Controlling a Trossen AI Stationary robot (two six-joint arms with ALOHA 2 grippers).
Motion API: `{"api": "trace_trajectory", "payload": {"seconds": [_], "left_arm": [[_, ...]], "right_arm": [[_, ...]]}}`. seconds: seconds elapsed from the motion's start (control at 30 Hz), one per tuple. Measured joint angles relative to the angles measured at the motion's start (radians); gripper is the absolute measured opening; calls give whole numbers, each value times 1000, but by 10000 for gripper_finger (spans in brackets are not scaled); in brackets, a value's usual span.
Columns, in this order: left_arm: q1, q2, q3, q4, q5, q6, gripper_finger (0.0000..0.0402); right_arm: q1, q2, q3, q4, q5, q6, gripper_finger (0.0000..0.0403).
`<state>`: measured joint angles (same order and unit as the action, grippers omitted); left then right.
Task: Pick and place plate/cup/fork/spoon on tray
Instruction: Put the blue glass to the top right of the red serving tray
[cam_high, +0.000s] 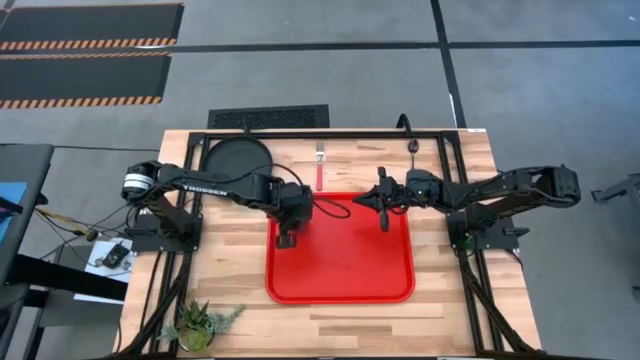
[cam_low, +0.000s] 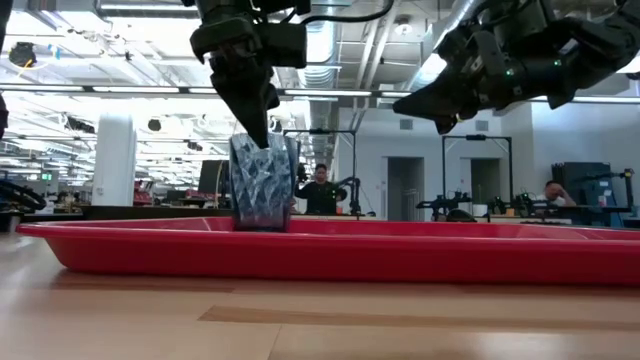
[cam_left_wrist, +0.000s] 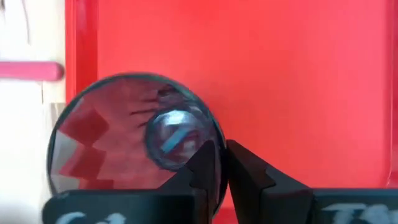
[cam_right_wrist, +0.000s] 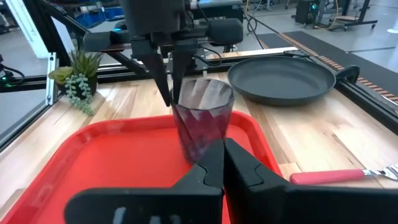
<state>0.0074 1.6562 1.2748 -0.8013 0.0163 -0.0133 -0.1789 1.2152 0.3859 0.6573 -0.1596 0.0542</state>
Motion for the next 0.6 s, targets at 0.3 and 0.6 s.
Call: {"api": "trace_trajectory", "payload": {"seconds": [0.3, 0.6], "left_arm": [[-20, -24, 5, 10, -25, -42, 56], [-34, -196, -66, 80, -85, -78, 96]], "right_arm": [[3, 0, 0, 9, 1, -2, 17], [3, 0, 1, 10, 3, -2, 17]]}}
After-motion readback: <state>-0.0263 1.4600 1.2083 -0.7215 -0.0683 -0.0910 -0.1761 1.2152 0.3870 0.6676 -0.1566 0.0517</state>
